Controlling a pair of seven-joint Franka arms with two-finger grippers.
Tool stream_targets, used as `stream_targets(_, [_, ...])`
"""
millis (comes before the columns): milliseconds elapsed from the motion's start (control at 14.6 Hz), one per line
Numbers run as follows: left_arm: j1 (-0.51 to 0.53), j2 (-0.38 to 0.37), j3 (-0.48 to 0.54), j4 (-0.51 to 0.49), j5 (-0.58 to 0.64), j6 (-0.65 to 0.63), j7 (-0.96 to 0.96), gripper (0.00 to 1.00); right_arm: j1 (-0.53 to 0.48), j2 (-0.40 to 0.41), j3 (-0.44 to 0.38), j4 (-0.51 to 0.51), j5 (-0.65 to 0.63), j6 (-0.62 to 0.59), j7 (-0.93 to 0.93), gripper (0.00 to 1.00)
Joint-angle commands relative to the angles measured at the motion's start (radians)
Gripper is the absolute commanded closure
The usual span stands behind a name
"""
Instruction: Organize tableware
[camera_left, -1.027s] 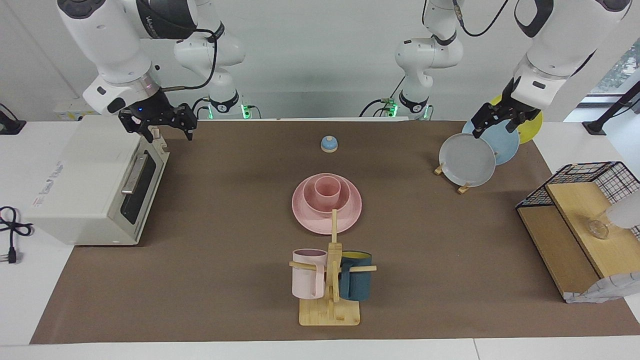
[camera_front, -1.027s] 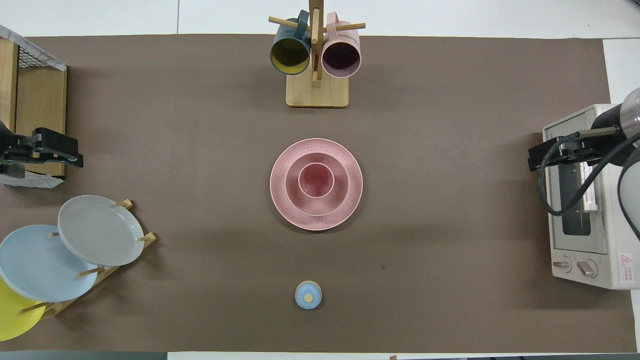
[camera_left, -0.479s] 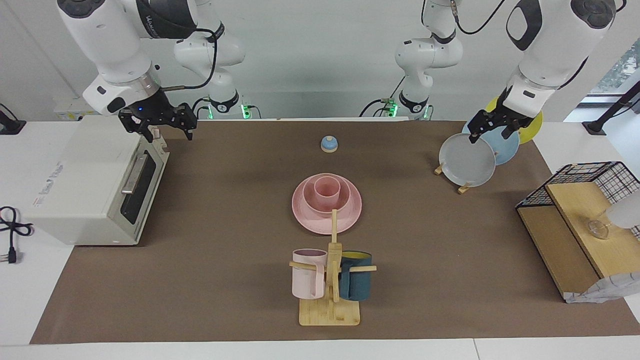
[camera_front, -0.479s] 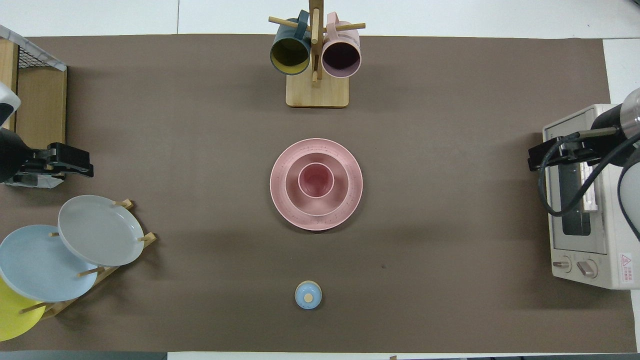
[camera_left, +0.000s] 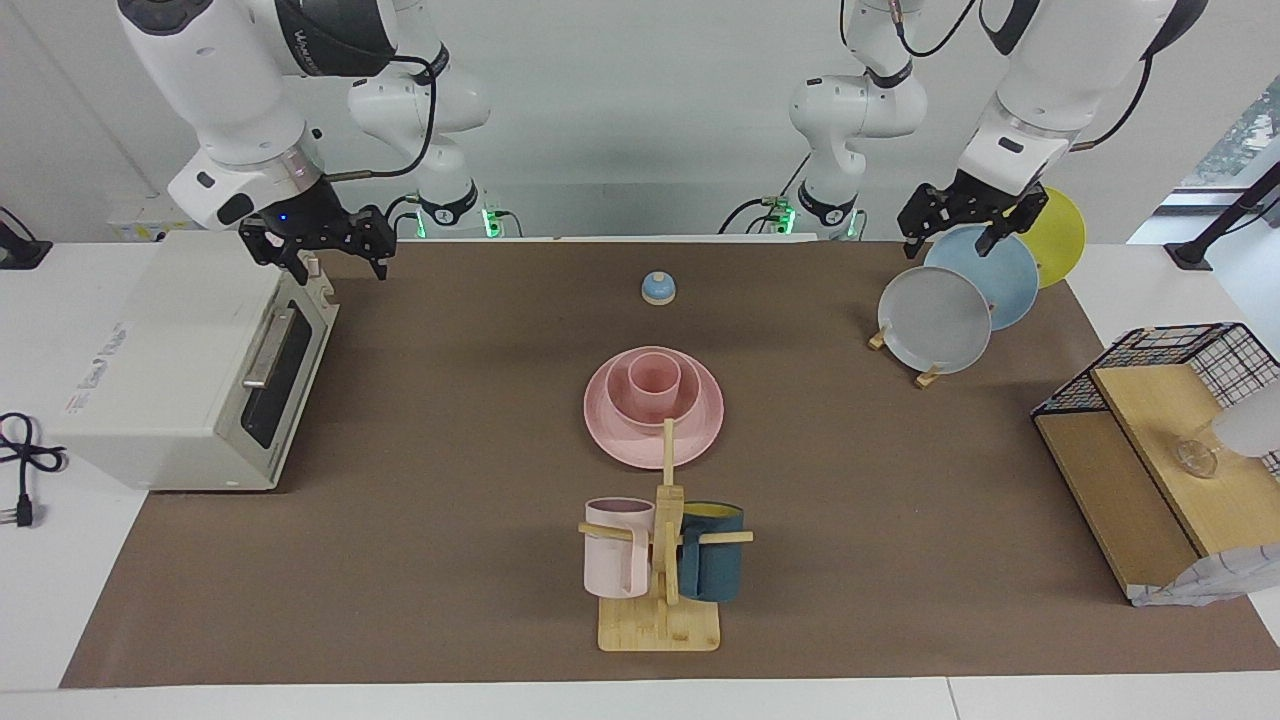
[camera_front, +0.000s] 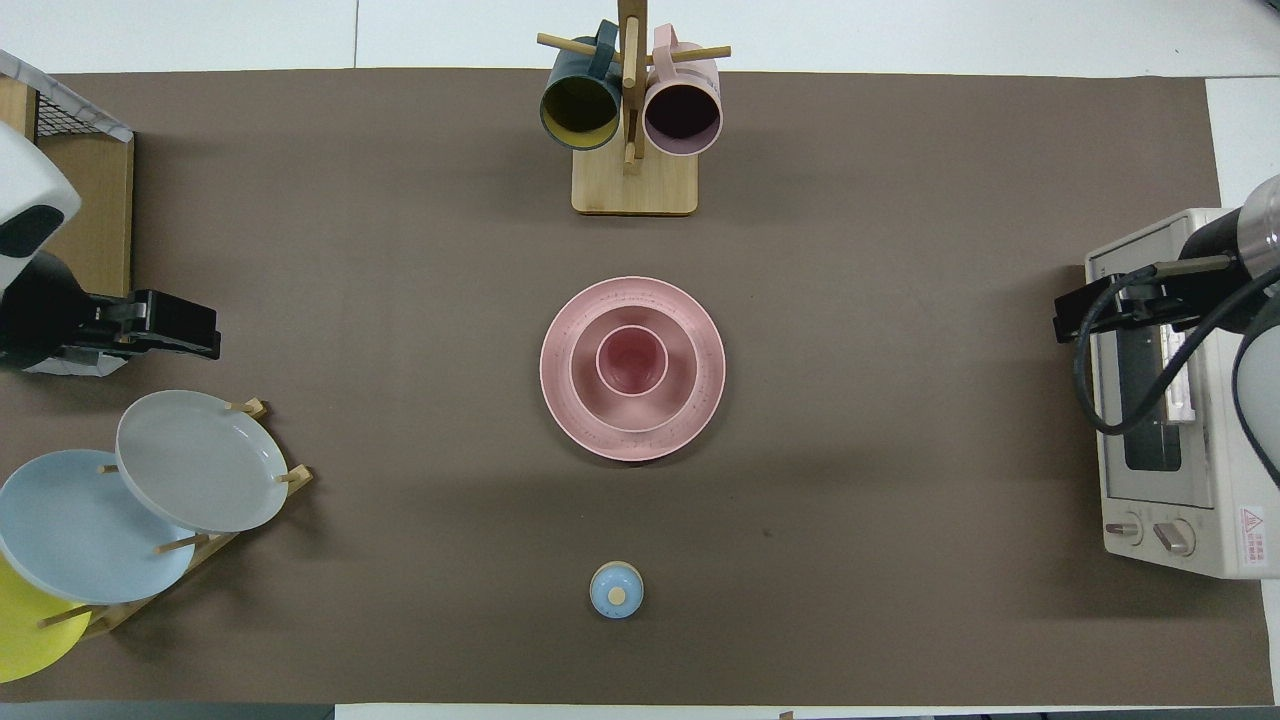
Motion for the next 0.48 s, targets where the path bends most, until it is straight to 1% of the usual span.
stream_targets(0, [0.006,0.019,0.016,0.015,0.006,-0.012,0.007,0.0,-0.011,-0.017,0.009,-0.012,-0.009,0.007,-0.021,0.0])
stream_targets(68, [0.016,0.007,0.016,-0.029,0.006,0.013,0.008,0.0,-0.013,-0.017,0.009,-0.012,-0.009,0.007,-0.023,0.0])
stream_targets(137, [0.015,0.004,0.016,-0.044,0.006,0.027,0.008,0.0,-0.013,-0.017,0.009,-0.012,-0.009,0.007,-0.023,0.0])
stream_targets(411, [0.024,0.004,0.015,-0.049,0.006,0.033,0.01,0.0,-0.011,-0.017,0.009,-0.012,-0.009,0.007,-0.023,0.0])
